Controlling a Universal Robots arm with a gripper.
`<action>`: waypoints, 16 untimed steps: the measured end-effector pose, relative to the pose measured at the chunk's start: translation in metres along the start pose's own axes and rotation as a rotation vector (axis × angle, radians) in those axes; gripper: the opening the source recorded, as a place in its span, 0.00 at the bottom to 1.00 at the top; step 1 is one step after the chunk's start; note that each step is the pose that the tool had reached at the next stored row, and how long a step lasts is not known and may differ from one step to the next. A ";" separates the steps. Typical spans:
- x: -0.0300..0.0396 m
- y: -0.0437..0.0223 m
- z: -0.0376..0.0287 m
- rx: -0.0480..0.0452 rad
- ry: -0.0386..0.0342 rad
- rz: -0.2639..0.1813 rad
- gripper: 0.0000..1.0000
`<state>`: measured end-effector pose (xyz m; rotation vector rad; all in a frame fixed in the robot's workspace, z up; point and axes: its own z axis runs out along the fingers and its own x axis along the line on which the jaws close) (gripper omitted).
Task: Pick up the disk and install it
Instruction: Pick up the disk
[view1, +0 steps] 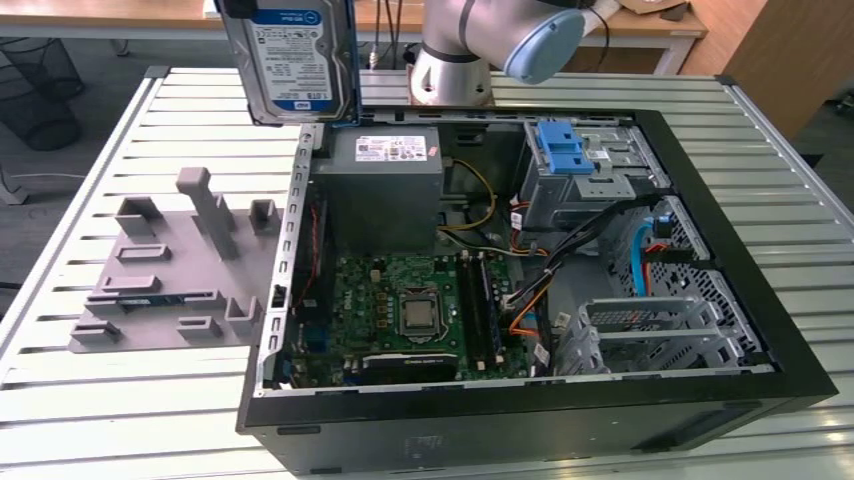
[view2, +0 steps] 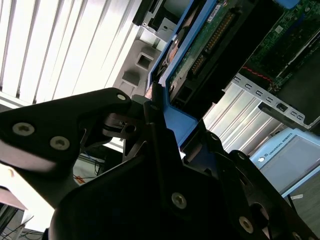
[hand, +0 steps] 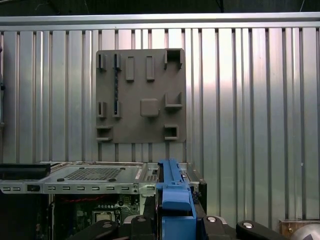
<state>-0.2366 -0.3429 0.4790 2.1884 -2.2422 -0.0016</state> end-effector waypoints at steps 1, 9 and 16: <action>0.0000 -0.0001 0.0000 -0.0001 0.0001 0.000 0.36; -0.0001 -0.0021 0.0000 0.0000 0.0001 0.000 0.36; -0.0001 -0.0038 0.0000 0.0000 0.0000 0.000 0.36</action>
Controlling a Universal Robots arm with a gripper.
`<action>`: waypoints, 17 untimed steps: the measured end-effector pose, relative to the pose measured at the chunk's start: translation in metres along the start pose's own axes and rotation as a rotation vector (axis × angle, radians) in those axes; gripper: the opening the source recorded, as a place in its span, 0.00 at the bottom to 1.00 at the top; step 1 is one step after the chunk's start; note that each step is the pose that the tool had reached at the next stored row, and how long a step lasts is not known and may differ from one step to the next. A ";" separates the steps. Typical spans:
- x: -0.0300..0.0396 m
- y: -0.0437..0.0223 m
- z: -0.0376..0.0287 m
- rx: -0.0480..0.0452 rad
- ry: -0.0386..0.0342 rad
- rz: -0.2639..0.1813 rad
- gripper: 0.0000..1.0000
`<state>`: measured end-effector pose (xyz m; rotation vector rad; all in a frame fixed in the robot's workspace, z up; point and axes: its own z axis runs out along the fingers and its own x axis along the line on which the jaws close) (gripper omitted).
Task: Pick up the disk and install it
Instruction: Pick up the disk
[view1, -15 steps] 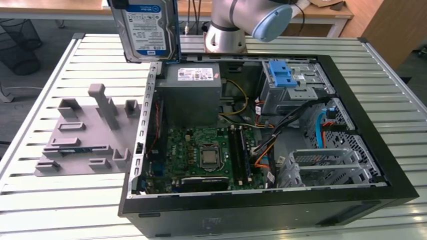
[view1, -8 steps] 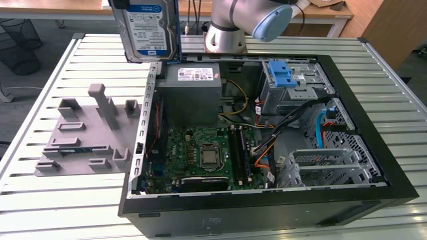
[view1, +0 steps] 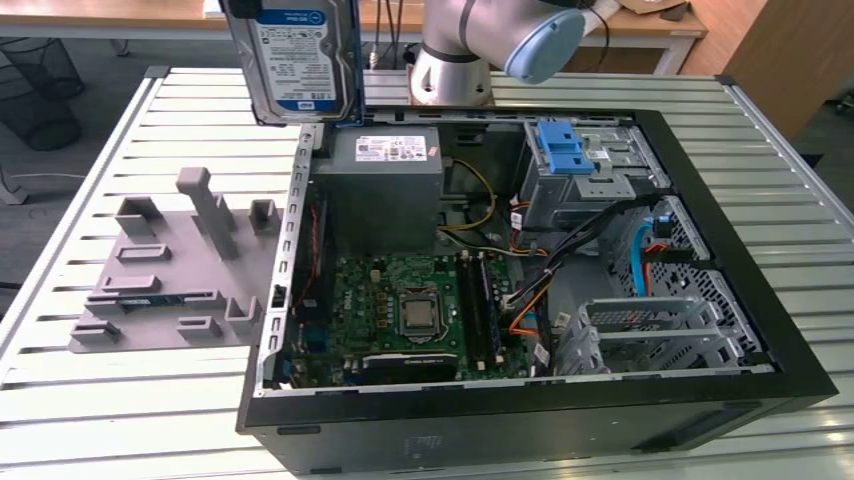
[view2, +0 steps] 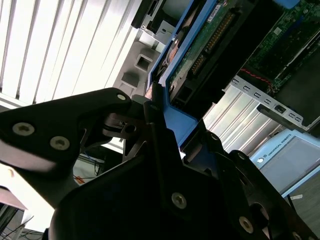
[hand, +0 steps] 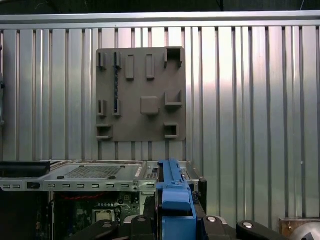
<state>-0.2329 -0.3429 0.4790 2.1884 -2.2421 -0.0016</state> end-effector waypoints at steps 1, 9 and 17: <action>0.0000 -0.0001 0.0000 0.0000 0.0000 0.000 0.36; -0.0001 -0.0019 -0.0001 -0.0001 0.0000 0.000 0.36; -0.0001 -0.0044 -0.0001 -0.0001 0.0001 0.000 0.36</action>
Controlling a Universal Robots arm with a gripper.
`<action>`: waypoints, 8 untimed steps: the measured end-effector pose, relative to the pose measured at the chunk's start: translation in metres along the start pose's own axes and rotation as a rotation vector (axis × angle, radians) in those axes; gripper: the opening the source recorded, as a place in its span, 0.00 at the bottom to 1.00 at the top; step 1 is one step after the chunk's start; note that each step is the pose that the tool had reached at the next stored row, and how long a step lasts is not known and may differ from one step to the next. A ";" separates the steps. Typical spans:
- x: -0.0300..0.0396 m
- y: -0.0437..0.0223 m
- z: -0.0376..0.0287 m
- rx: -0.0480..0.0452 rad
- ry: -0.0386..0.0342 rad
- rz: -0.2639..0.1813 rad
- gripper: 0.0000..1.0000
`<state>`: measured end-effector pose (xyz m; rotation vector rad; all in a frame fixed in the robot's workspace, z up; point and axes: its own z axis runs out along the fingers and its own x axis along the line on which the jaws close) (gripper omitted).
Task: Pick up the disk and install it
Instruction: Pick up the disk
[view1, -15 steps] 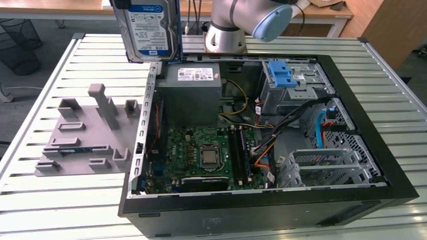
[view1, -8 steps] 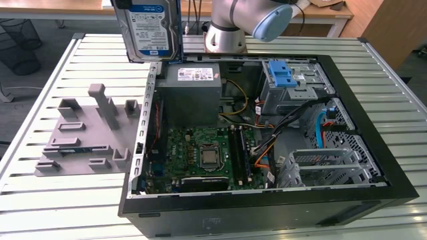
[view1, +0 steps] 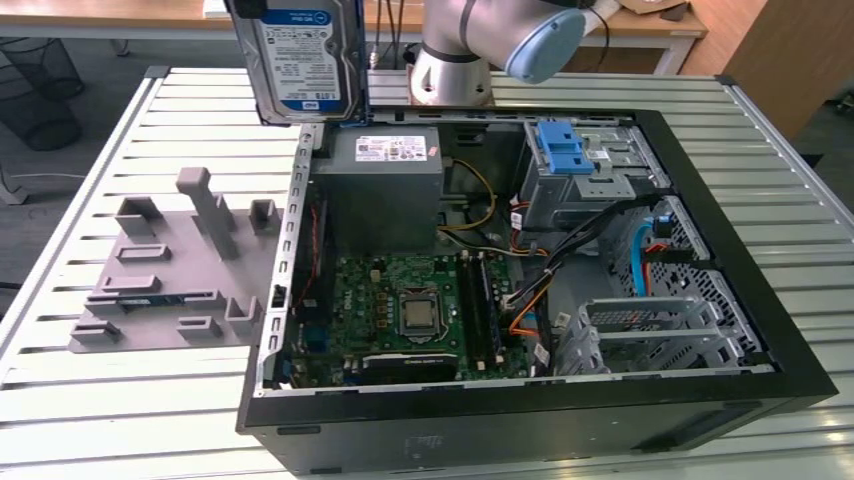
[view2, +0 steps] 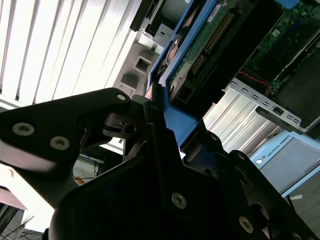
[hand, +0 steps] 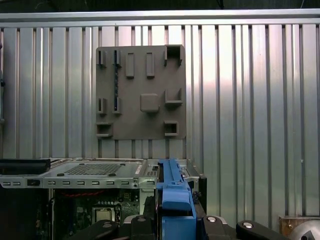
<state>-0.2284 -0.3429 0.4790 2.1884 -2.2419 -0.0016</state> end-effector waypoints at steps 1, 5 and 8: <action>0.0000 -0.0004 0.0000 0.0001 0.0000 0.000 0.36; -0.0001 -0.0022 0.0000 0.0001 -0.0001 0.000 0.36; -0.0001 -0.0041 0.0000 0.0000 0.0000 0.000 0.36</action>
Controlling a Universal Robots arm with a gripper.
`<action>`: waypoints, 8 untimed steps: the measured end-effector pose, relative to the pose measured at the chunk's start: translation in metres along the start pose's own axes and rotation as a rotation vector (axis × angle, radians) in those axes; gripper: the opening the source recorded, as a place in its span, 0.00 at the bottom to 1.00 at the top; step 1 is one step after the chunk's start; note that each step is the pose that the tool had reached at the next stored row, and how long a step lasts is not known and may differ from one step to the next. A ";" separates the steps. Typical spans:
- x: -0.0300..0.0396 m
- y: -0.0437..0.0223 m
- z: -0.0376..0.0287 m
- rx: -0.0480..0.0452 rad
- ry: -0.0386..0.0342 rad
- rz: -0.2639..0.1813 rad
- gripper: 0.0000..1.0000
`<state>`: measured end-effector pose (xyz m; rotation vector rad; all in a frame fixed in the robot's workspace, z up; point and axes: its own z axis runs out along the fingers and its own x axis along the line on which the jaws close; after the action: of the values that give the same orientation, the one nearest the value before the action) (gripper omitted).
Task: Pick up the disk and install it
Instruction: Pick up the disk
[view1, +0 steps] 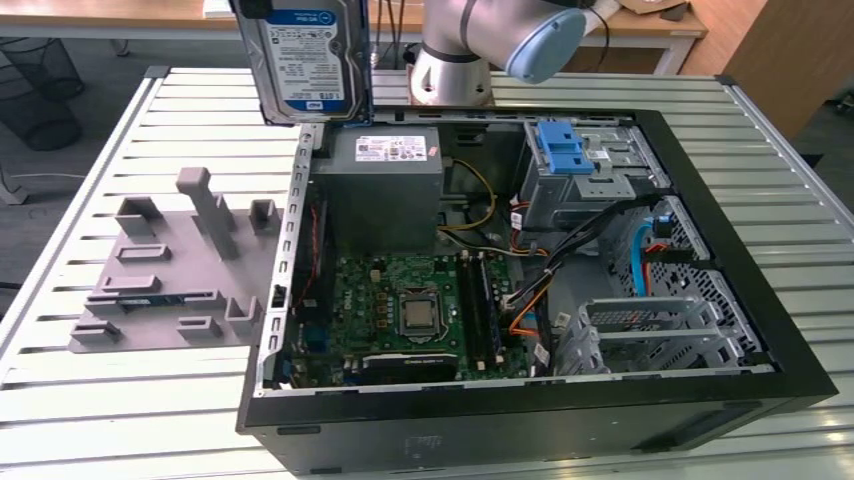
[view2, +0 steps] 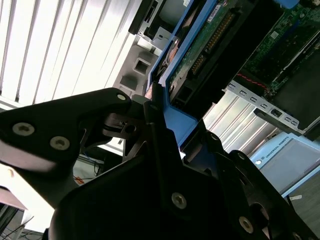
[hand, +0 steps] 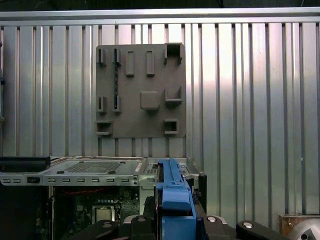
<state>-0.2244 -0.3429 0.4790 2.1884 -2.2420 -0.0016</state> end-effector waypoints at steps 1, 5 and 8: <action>0.0000 -0.0007 0.0000 0.0001 -0.0001 0.000 0.36; -0.0001 -0.0036 0.0000 0.0000 0.0000 0.000 0.36; -0.0002 -0.0067 0.0000 0.0001 -0.0001 0.000 0.36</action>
<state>-0.2176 -0.3429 0.4790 2.1885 -2.2420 -0.0016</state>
